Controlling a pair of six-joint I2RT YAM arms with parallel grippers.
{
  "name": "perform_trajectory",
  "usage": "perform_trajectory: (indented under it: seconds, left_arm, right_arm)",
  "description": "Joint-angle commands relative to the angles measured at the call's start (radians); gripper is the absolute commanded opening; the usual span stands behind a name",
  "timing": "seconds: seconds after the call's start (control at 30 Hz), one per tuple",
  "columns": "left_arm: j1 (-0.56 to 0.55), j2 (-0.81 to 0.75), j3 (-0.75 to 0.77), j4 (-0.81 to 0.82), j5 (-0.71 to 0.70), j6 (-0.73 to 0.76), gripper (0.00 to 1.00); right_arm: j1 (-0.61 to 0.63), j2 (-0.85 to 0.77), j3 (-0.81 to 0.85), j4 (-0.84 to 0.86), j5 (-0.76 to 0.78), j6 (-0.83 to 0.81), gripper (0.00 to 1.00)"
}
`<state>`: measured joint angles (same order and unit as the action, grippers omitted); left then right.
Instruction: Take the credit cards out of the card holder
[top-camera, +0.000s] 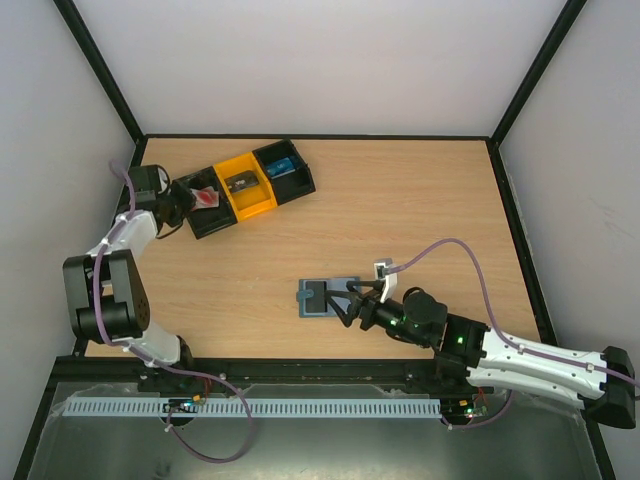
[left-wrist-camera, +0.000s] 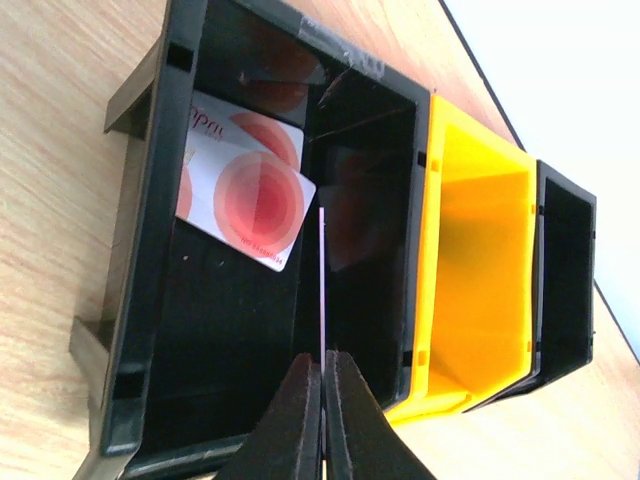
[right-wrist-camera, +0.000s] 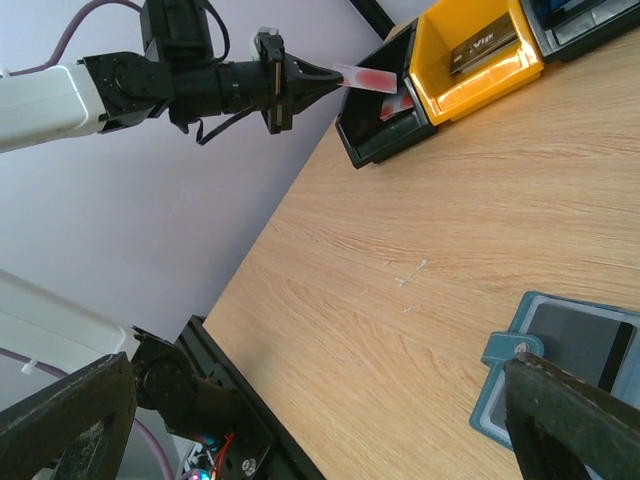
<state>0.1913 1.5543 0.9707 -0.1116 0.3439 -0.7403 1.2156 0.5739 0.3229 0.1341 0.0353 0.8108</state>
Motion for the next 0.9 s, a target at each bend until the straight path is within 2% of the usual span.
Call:
perform_trajectory:
  seconds: [0.0, 0.3, 0.87]
  left_arm:
    - [0.006, 0.037, 0.066, 0.007, -0.013, 0.028, 0.03]
    - [0.002, 0.129, 0.134, -0.025, -0.099, 0.079, 0.03]
    - [-0.015, 0.248, 0.184, 0.035, -0.103, 0.108, 0.04]
  right_arm:
    - [-0.001, -0.027, 0.031, -0.034, 0.035, -0.028, 0.98]
    - [-0.001, -0.009, 0.036, -0.030, 0.043, -0.046, 0.98]
    - [-0.001, 0.020, -0.014, 0.038, 0.063, -0.041, 0.98]
